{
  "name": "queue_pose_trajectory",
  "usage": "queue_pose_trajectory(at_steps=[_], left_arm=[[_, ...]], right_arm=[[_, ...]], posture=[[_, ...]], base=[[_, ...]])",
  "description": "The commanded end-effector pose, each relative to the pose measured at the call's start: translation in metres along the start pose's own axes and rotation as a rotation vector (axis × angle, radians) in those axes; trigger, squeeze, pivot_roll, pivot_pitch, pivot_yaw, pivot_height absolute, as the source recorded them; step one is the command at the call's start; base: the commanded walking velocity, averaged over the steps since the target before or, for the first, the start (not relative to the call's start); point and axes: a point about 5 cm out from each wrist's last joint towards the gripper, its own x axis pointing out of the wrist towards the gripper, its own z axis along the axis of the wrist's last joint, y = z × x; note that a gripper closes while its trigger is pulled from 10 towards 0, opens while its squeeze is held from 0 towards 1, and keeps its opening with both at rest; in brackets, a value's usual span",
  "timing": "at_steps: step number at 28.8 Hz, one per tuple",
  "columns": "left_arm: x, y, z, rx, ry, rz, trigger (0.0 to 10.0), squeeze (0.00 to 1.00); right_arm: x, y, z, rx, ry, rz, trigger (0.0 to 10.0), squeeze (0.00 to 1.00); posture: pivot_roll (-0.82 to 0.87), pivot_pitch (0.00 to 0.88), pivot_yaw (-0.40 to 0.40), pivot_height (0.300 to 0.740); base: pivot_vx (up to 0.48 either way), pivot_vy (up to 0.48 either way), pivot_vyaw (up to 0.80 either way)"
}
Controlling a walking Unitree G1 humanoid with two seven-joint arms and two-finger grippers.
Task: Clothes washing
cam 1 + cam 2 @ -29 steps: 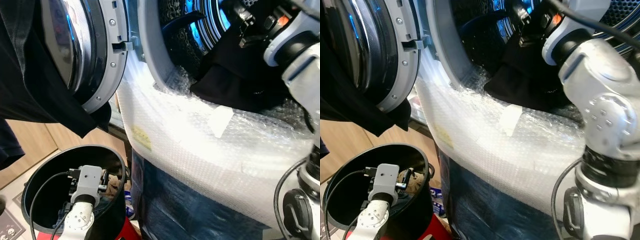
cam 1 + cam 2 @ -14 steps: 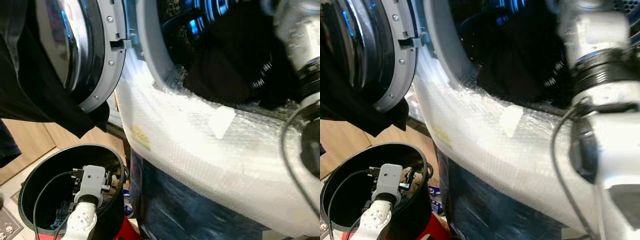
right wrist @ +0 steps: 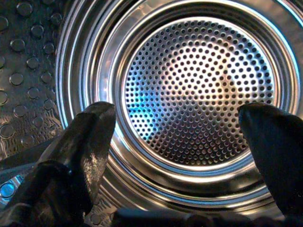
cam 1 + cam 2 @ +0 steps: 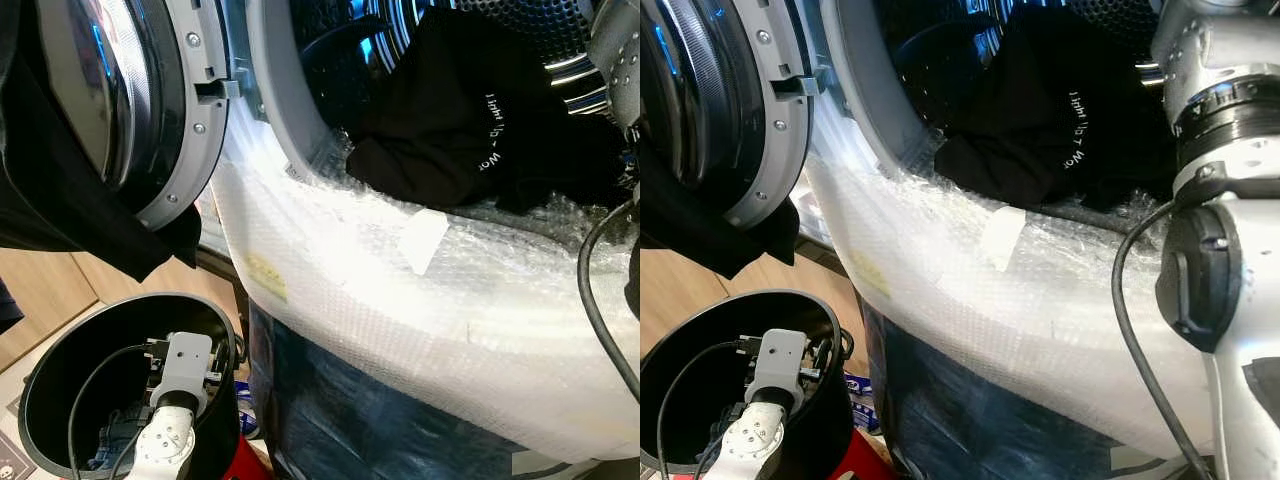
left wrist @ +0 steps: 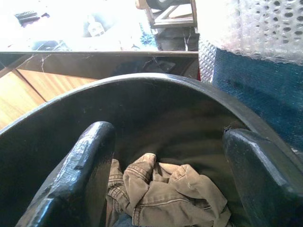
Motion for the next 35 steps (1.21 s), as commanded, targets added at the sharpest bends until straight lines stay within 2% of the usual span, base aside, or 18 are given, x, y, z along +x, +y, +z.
queue_pose_trajectory(at_steps=[1, 5, 6, 7, 8, 9, 10, 13, 16, 18, 20, 22, 25, 26, 29, 32, 34, 35], left_arm=[[-0.001, 0.001, 0.001, 0.022, -0.001, 0.002, 10.0, 0.0], [-0.001, 0.001, 0.001, 0.022, -0.001, 0.002, 10.0, 0.0], [0.0, -0.001, 0.002, 0.019, -0.003, -0.006, 10.0, 0.0], [0.0, 0.0, 0.004, 0.02, -0.014, 0.002, 10.0, 0.0], [-0.001, 0.003, 0.006, 0.026, -0.029, 0.021, 10.0, 0.0], [-0.001, 0.003, 0.006, 0.026, -0.029, 0.021, 10.0, 0.0], [-0.001, 0.005, 0.006, 0.028, -0.031, 0.026, 10.0, 0.0], [-0.001, 0.005, 0.006, 0.026, -0.03, 0.027, 10.0, 0.0], [0.001, 0.003, 0.008, 0.022, -0.035, 0.027, 10.0, 0.0], [0.001, 0.003, 0.009, 0.021, -0.038, 0.028, 10.0, 0.0], [0.0, 0.003, 0.01, 0.017, -0.049, 0.029, 10.0, 0.0], [0.0, 0.003, 0.011, 0.015, -0.052, 0.028, 10.0, 0.0], [-0.001, 0.003, 0.011, 0.015, -0.056, 0.026, 10.0, 0.0], [-0.001, 0.004, 0.011, 0.015, -0.057, 0.026, 10.0, 0.0], [-0.001, 0.003, 0.011, 0.017, -0.058, 0.026, 10.0, 0.0], [-0.002, 0.002, 0.011, 0.012, -0.062, 0.025, 10.0, 0.0], [-0.002, 0.001, 0.012, 0.007, -0.073, 0.022, 10.0, 0.0], [-0.002, 0.001, 0.012, 0.007, -0.073, 0.022, 10.0, 0.0]], right_arm=[[0.0, 0.002, 0.013, 0.012, -0.033, -0.001, 10.0, 0.0], [0.0, 0.002, 0.013, 0.012, -0.035, -0.001, 10.0, 0.0], [0.0, -0.008, -0.006, -0.023, 0.0, -0.075, 10.0, 0.0], [-0.005, -0.003, -0.016, 0.088, -0.028, 0.067, 10.0, 0.0], [-0.026, 0.005, -0.021, 0.238, -0.08, 0.29, 10.0, 0.0], [-0.026, 0.005, -0.021, 0.238, -0.08, 0.29, 10.0, 0.0], [-0.035, 0.01, -0.018, 0.288, -0.098, 0.368, 10.0, 0.0], [-0.042, 0.014, -0.016, 0.299, -0.107, 0.372, 10.0, 0.0], [-0.045, 0.02, -0.025, 0.292, -0.08, 0.383, 10.0, 0.0], [-0.053, 0.021, -0.029, 0.31, -0.064, 0.404, 10.0, 0.0], [-0.067, 0.027, -0.02, 0.352, -0.144, 0.49, 10.0, 0.0], [-0.071, 0.029, -0.016, 0.363, -0.17, 0.521, 10.0, 0.0], [-0.087, 0.036, -0.005, 0.411, -0.228, 0.618, 10.0, 0.0], [-0.098, 0.041, -0.003, 0.423, -0.237, 0.691, 10.0, 0.0], [-0.108, 0.045, -0.003, 0.421, -0.254, 0.75, 10.0, 0.0], [-0.144, 0.048, -0.001, 0.523, -0.305, 0.907, 10.0, 0.0], [-0.167, 0.055, -0.007, 0.53, -0.297, 1.032, 10.0, 0.0], [-0.167, 0.055, -0.007, 0.53, -0.297, 1.032, 10.0, 0.0]], posture=[[-0.06, 0.0, -0.019, 0.74], [-0.06, 0.0, -0.019, 0.74], [-0.08, 0.0, -0.008, 0.74], [-0.09, 0.017, -0.003, 0.74], [-0.09, 0.013, -0.001, 0.74], [-0.09, 0.013, -0.001, 0.74], [-0.1, 0.016, -0.003, 0.74], [-0.1, 0.012, -0.002, 0.74], [-0.09, 0.01, -0.002, 0.74], [-0.09, 0.006, -0.001, 0.74], [-0.09, 0.001, 0.003, 0.74], [-0.09, 0.001, 0.003, 0.74], [-0.09, 0.001, 0.003, 0.74], [-0.09, 0.0, 0.002, 0.74], [-0.09, 0.0, 0.002, 0.74], [-0.09, 0.0, -0.006, 0.74], [-0.09, 0.0, -0.009, 0.74], [-0.09, 0.0, -0.009, 0.74]], base=[[0.0, 0.0, 0.0], [0.0, 0.0, 0.0], [0.0, 0.0, 0.0], [0.0, 0.0, 0.0], [0.0, 0.0, 0.0], [0.0, 0.0, 0.0], [0.0, 0.0, 0.0], [0.0, 0.0, 0.0], [0.0, 0.0, 0.0], [0.0, 0.0, 0.0], [0.0, 0.0, 0.0], [0.0, 0.0, 0.0], [0.0, 0.0, 0.0], [0.0, 0.0, 0.0], [0.0, 0.0, 0.0], [0.0, 0.0, 0.0], [0.0, 0.0, 0.0], [0.0, 0.0, 0.0]])
